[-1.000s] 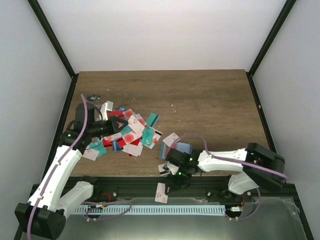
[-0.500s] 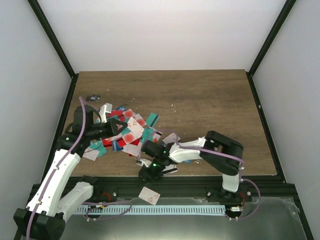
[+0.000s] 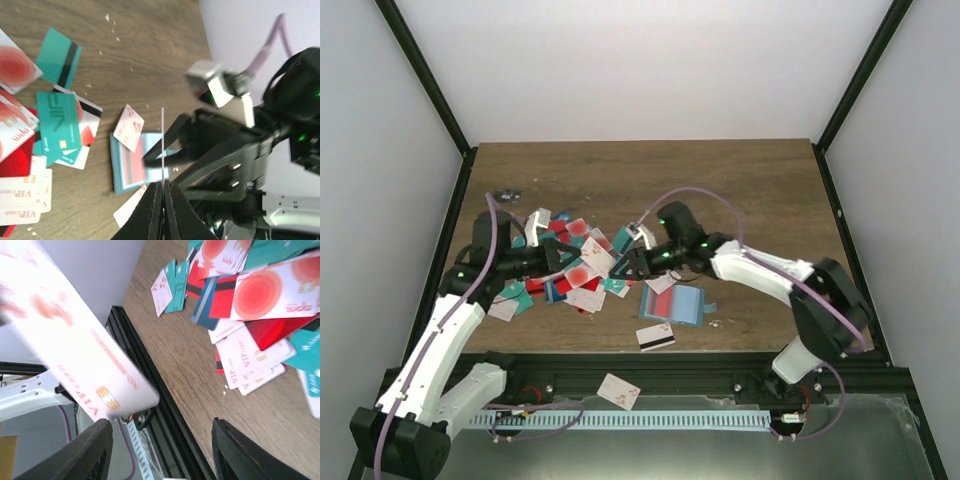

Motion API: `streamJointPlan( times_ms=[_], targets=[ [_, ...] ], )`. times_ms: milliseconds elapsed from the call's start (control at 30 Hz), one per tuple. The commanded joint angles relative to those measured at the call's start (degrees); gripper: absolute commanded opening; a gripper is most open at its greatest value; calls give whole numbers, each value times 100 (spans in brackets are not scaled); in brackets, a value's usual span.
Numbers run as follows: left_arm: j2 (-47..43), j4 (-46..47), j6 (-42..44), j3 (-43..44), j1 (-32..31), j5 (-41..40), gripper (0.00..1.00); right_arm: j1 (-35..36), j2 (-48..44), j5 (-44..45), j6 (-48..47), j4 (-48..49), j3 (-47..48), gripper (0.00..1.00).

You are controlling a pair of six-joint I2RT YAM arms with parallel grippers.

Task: Put the credit cards into the card holder

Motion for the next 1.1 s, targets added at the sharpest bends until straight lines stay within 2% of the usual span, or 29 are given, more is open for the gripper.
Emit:
streamJointPlan(
  times_ms=[0,200,333,467,600,700,800,833,933,1000,1033,1067],
  targets=[
    [263,383,92,-176,-98,771,4,-585,-841,-55,-682,-748,-554,58],
    [1102,951,278,-74,-364,1902,4,-1179,-1739,-965,-1146,-883,-1102,72],
    [1625,1128,463,279,-633,2264,4,-1331,-1920,-1357,-1104,-762,-1266,78],
    [2057,1378,500,520,-863,2747,4,-1349,-1952,-1822,-916,-407,-1309,77],
    [2349,1403,652,787,-999,3013,4,-1366,-1917,-2074,-827,-267,-1216,67],
    [2506,1397,732,893,-1011,3078,4,-1394,-1909,-2236,-728,-105,-1196,41],
    [2627,1389,802,942,-1016,3074,4,-1434,-1928,-2366,-563,92,-1246,6],
    [2655,1387,822,963,-1014,3069,4,-1453,-1948,-2366,-515,140,-1269,1],
    [2720,1421,809,1029,-1013,2965,4,-1484,-2022,-2333,-315,324,-1362,1],
    [2710,1490,671,1090,-1017,2632,21,-1509,-2089,-2239,-173,396,-1380,1],
    [2668,1698,473,1048,-1015,2496,39,-1526,-2135,-2212,-52,503,-1397,1],
    [2574,2012,173,950,-1012,2406,47,-1552,-2185,-2136,74,601,-1417,1]
  ],
)
